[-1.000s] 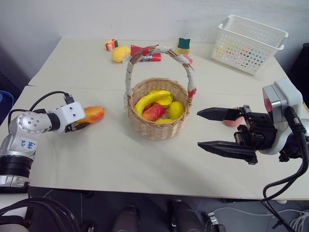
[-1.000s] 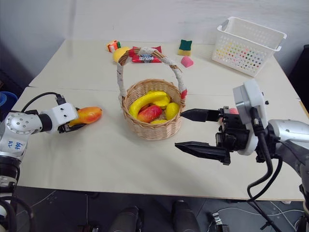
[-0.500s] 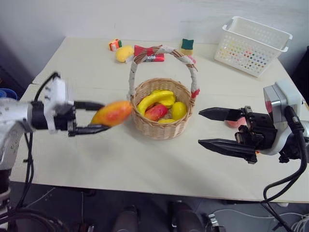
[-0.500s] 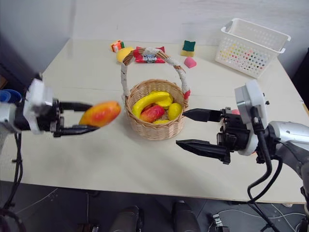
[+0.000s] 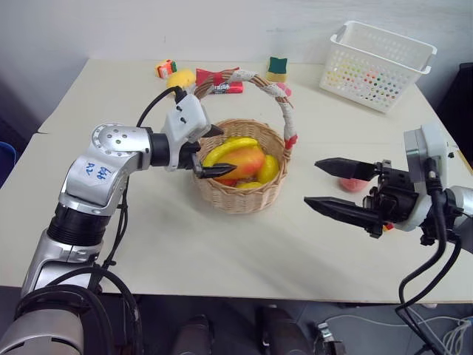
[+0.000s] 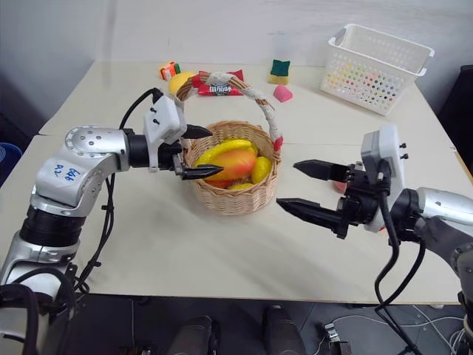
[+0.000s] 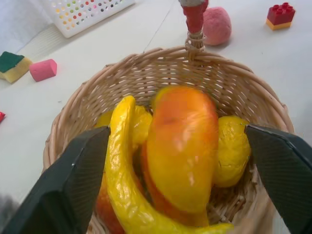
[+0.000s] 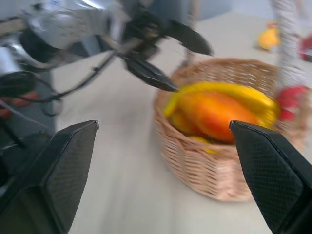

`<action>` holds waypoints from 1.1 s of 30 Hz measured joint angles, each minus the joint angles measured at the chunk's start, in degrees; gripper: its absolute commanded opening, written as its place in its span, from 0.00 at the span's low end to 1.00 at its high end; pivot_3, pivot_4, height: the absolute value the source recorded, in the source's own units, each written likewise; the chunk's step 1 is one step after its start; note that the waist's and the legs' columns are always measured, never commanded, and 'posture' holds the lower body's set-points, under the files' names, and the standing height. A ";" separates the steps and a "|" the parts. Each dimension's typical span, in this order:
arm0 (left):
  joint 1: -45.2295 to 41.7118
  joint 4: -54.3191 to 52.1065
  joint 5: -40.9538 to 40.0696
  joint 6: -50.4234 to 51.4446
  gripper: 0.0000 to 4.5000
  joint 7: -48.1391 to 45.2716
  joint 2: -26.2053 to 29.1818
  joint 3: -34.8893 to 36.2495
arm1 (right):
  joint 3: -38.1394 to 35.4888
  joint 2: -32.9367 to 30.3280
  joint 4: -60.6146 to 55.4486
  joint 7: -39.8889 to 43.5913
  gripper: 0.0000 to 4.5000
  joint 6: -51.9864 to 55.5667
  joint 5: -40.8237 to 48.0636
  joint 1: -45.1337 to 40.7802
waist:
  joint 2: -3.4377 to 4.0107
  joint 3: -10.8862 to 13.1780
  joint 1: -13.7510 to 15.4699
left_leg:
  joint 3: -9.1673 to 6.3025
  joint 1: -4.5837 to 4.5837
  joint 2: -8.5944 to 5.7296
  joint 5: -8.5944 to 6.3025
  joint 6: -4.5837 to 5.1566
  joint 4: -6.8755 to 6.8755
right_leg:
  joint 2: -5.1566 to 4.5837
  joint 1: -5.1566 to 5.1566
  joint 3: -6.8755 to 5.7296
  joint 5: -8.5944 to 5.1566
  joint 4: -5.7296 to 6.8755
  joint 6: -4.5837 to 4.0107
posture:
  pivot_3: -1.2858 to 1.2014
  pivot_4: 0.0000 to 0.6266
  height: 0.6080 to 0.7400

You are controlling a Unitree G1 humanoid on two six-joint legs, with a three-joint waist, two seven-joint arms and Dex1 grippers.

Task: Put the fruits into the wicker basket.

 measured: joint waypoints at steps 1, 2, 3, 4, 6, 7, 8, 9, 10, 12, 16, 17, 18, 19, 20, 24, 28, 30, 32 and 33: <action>1.76 -1.67 -1.97 0.47 0.99 -1.40 0.80 2.06 | -0.75 0.76 0.52 -2.06 1.00 -0.24 -1.67 1.37 | 0.00 0.00 -0.06 | -0.01 0.00 0.02 0.00 0.00 0.00 | -0.01 0.01 0.02 0.00 0.03 0.00 | 0.52 0.24 1.00; 3.54 -3.20 -4.07 0.98 0.99 -2.83 1.53 4.18 | -1.55 1.63 1.35 -4.01 1.00 -0.48 -3.50 2.69 | 0.00 0.00 -0.07 | -0.02 -0.02 0.03 0.00 -0.03 -0.01 | -0.02 0.01 0.05 0.00 0.05 0.00 | 0.52 0.24 1.00; 5.33 -4.68 -6.73 1.91 0.99 -4.20 2.28 6.46 | -1.69 2.31 2.57 -6.10 1.00 -0.90 -5.61 3.52 | 0.00 0.00 -0.08 | -0.02 -0.02 0.02 0.01 -0.06 -0.01 | -0.03 0.01 0.06 0.00 0.04 0.00 | 0.52 0.24 1.00; 7.14 -6.57 -10.26 3.48 0.99 -5.60 2.67 9.22 | -1.73 3.19 3.84 -8.23 1.00 -1.14 -7.86 3.96 | 0.00 0.00 -0.10 | -0.02 -0.02 0.02 0.03 -0.08 -0.01 | -0.05 0.01 0.06 0.00 0.06 0.00 | 0.52 0.24 1.00; 9.07 -10.26 -17.03 6.37 0.99 -7.75 3.00 13.11 | -1.42 4.87 6.77 -11.54 1.00 -1.25 -11.26 3.87 | 0.00 0.00 -0.07 | -0.04 -0.02 -0.03 0.05 -0.12 0.01 | -0.10 0.01 0.05 0.00 -0.02 0.00 | 0.52 0.24 1.00; 9.76 -12.55 -20.88 8.23 0.99 -8.69 3.20 15.04 | -1.07 5.98 8.62 -13.32 1.00 -1.34 -13.36 3.23 | 0.00 0.00 -0.08 | -0.04 0.01 -0.07 0.06 -0.13 0.01 | -0.12 0.02 0.05 0.00 -0.04 0.00 | 0.52 0.24 1.00; 10.02 -14.17 -23.51 9.50 0.99 -9.15 3.28 16.19 | -0.39 6.91 10.56 -14.76 1.00 -1.72 -15.36 2.39 | 0.00 0.00 -0.07 | -0.04 0.05 -0.10 0.07 -0.15 0.01 | -0.13 0.04 0.05 0.00 -0.06 0.00 | 0.52 0.24 1.00; 10.13 -15.40 -25.34 10.28 0.99 -9.26 3.28 16.79 | 0.70 7.82 12.60 -15.90 1.00 -2.36 -17.47 1.25 | 0.00 0.00 -0.07 | -0.04 0.09 -0.14 0.08 -0.17 0.01 | -0.13 0.07 0.05 0.00 -0.05 0.00 | 0.52 0.24 1.00; 10.21 -16.38 -26.46 10.75 0.99 -9.05 3.16 16.80 | 1.86 8.97 14.96 -16.92 1.00 -3.12 -19.91 -0.09 | 0.01 0.00 -0.07 | -0.04 0.16 -0.18 0.10 -0.18 0.01 | -0.12 0.11 0.05 0.00 -0.03 0.00 | 0.52 0.24 1.00; 10.29 -17.31 -26.70 10.88 0.99 -8.02 2.42 16.15 | 4.27 10.63 19.95 -17.95 1.00 -5.18 -24.30 -2.60 | 0.01 0.00 -0.12 | -0.03 0.18 -0.23 0.13 -0.18 0.01 | -0.07 0.11 0.04 0.00 0.01 0.00 | 0.52 0.24 1.00; 10.25 -17.35 -26.64 10.83 0.99 -5.32 0.63 14.68 | 6.99 13.53 31.16 -19.25 1.00 -9.73 -31.95 -8.84 | 0.01 0.00 -0.65 | -0.02 0.12 -0.25 0.14 -0.16 -0.02 | -0.08 0.04 0.02 0.01 0.03 0.02 | 0.52 0.24 1.00; 10.24 -17.37 -26.65 10.83 0.99 -4.89 0.65 14.67 | 7.27 13.78 33.02 -19.27 1.00 -10.35 -33.20 -9.75 | 0.01 0.00 -0.80 | -0.03 0.11 -0.23 0.14 -0.17 -0.04 | -0.11 0.04 0.02 0.01 0.03 0.02 | 0.52 0.24 1.00; 10.23 -17.42 -26.66 10.82 0.99 -4.56 0.66 14.68 | 7.33 14.07 34.59 -19.17 1.00 -10.94 -34.10 -10.45 | 0.01 0.00 -0.88 | -0.04 0.10 -0.21 0.14 -0.17 -0.05 | -0.11 0.04 0.02 0.01 0.07 0.02 | 0.52 0.24 1.00; 10.23 -17.44 -26.69 10.82 0.99 -4.11 0.68 14.70 | 7.36 14.56 36.21 -18.97 1.00 -11.33 -34.78 -11.14 | 0.01 0.00 -0.92 | -0.03 0.10 -0.21 0.14 -0.16 -0.05 | -0.12 0.04 0.02 0.01 0.07 0.02 | 0.52 0.24 1.00; 10.24 -17.48 -26.75 10.85 0.99 -3.64 0.69 14.80 | 7.42 15.25 37.87 -18.67 1.00 -11.57 -35.53 -11.85 | 0.01 0.00 -0.95 | -0.04 0.10 -0.19 0.14 -0.17 -0.05 | -0.12 0.04 0.01 0.01 0.07 0.02 | 0.52 0.24 1.00; 10.29 -17.75 -26.77 10.82 1.00 -2.49 0.87 14.84 | 8.92 17.87 43.30 -16.64 0.92 -11.92 -37.25 -13.13 | 0.01 0.00 -1.21 | -0.01 0.13 -0.17 0.15 -0.17 -0.05 | -0.10 0.03 0.01 0.01 0.07 0.02 | 0.52 0.24 1.00; 10.31 -17.83 -26.76 10.57 1.00 -2.13 1.23 14.85 | 8.86 19.99 45.71 -13.96 0.66 -11.94 -37.10 -15.11 | 0.05 0.02 -1.24 | 0.01 0.13 -0.18 0.15 -0.19 -0.05 | -0.11 0.01 0.00 0.01 0.09 0.02 | 0.52 0.24 1.00; 10.30 -17.78 -26.72 10.44 1.00 -1.73 1.48 14.90 | 8.06 19.91 43.91 -12.11 0.55 -11.91 -36.37 -14.80 | 0.05 0.02 -1.15 | -0.01 0.11 -0.18 0.15 -0.19 -0.05 | -0.12 0.01 0.00 0.01 0.09 0.02 | 0.52 0.24 1.00; 10.30 -17.47 -26.70 10.44 1.00 -1.21 2.09 15.28 | 6.99 19.61 39.06 -8.43 0.51 -11.46 -33.66 -13.29 | 0.05 0.02 -1.04 | -0.04 0.08 -0.18 0.15 -0.19 -0.05 | -0.12 0.01 0.00 0.01 0.11 0.02 | 0.52 0.24 1.00; 10.33 -17.35 -26.72 10.45 1.00 -1.01 2.22 15.86 | 6.72 19.26 36.11 -6.47 0.51 -10.90 -32.03 -12.33 | 0.05 0.02 -0.99 | -0.06 0.08 -0.17 0.15 -0.19 -0.06 | -0.12 0.02 -0.01 0.01 0.12 0.03 | 0.52 0.24 1.00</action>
